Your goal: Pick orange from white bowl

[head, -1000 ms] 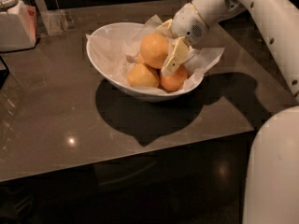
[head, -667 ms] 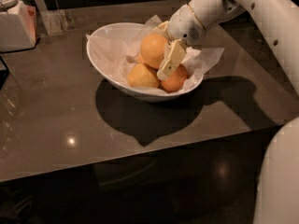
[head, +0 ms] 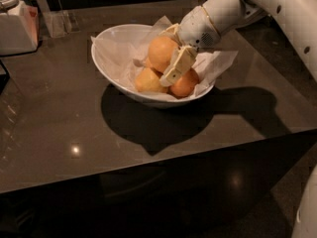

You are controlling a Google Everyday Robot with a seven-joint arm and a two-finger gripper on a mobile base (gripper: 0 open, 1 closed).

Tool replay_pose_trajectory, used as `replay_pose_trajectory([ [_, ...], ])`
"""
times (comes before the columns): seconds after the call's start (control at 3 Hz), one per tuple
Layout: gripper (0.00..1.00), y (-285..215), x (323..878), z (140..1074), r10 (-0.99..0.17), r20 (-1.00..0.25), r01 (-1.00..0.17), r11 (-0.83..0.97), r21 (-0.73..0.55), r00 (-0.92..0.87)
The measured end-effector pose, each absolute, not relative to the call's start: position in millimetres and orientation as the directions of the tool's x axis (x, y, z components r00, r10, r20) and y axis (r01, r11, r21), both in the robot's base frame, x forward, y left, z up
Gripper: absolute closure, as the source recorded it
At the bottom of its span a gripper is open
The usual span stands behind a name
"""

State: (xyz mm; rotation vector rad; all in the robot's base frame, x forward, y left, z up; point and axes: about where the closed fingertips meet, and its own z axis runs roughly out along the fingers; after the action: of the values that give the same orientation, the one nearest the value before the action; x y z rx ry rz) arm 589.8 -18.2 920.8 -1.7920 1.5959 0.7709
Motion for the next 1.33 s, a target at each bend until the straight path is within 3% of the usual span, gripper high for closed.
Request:
replay_pose_trajectory([
  [1.0, 0.89, -18.2, 589.8, 920.7, -0.638, -0.763, -0.994, -0.086, -0.063, 0.103],
  [1.33, 1.0, -18.2, 589.7, 920.9, -0.638, -0.763, -0.994, -0.086, -0.063, 0.104],
])
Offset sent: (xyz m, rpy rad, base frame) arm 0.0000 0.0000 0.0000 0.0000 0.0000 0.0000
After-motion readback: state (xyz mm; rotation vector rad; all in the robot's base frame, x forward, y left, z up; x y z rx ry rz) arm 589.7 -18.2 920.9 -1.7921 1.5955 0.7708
